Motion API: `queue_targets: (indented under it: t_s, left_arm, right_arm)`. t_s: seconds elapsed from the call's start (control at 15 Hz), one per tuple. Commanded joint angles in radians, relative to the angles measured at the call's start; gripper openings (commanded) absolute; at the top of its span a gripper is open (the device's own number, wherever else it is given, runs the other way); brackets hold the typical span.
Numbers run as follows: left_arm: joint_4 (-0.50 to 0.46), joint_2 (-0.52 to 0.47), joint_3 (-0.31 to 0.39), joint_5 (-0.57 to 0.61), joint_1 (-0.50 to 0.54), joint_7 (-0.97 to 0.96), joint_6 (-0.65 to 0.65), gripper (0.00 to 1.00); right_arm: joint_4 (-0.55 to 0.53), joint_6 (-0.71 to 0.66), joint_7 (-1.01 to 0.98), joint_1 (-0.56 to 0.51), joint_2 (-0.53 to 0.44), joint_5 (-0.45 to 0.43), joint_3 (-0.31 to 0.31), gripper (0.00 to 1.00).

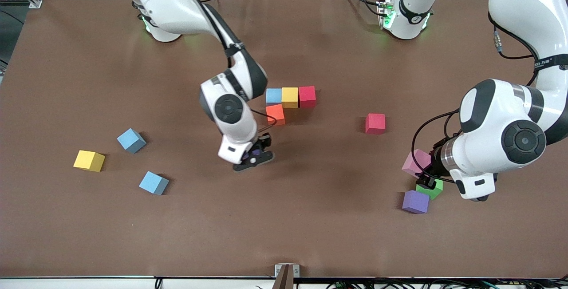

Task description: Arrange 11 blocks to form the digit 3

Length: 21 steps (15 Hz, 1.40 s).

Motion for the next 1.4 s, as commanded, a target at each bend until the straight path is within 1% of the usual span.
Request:
queue_targets:
  t_s: [0.0,0.27,0.33,0.4,0.47,0.54,0.74,0.87,1.34]
  left_arm:
    - [-0.021,-0.035,0.002,-0.023,0.005,0.021,-0.018,0.0]
    - [-0.021,-0.035,0.002,-0.024,0.002,0.019,-0.018,0.0]
    - [-0.021,-0.035,0.0,-0.03,-0.004,0.015,-0.018,0.0]
    - [-0.018,-0.035,0.0,-0.076,-0.013,0.004,-0.018,0.0]
    - [-0.016,-0.035,0.0,-0.119,-0.016,-0.004,-0.018,0.0]
    - [-0.016,-0.035,0.0,-0.136,-0.016,-0.005,-0.018,0.0]
    - [-0.021,-0.041,-0.007,-0.138,-0.018,-0.007,-0.02,0.0]
    - [-0.021,-0.049,-0.007,-0.138,-0.019,-0.007,-0.047,0.0]
    - [-0.021,-0.049,-0.01,-0.132,-0.036,-0.004,-0.047,0.0]
  right_arm:
    - [0.08,0.004,0.07,0.045,0.086,0.055,-0.01,0.23]
    - [0.073,0.007,0.07,0.076,0.101,0.067,-0.008,0.23]
    - [0.069,0.007,0.068,0.076,0.109,0.067,0.004,0.24]
    - [0.065,0.006,0.064,0.073,0.11,0.066,0.019,0.24]
    - [0.053,0.006,0.059,0.073,0.11,0.064,0.021,0.24]
    - [0.046,0.006,0.058,0.073,0.11,0.064,0.022,0.24]
    - [0.043,0.004,0.055,0.071,0.118,0.063,0.036,0.25]
    - [0.023,0.002,0.055,0.073,0.12,0.063,0.039,0.25]
    - [-0.021,-0.007,0.067,0.082,0.113,0.063,0.052,0.25]
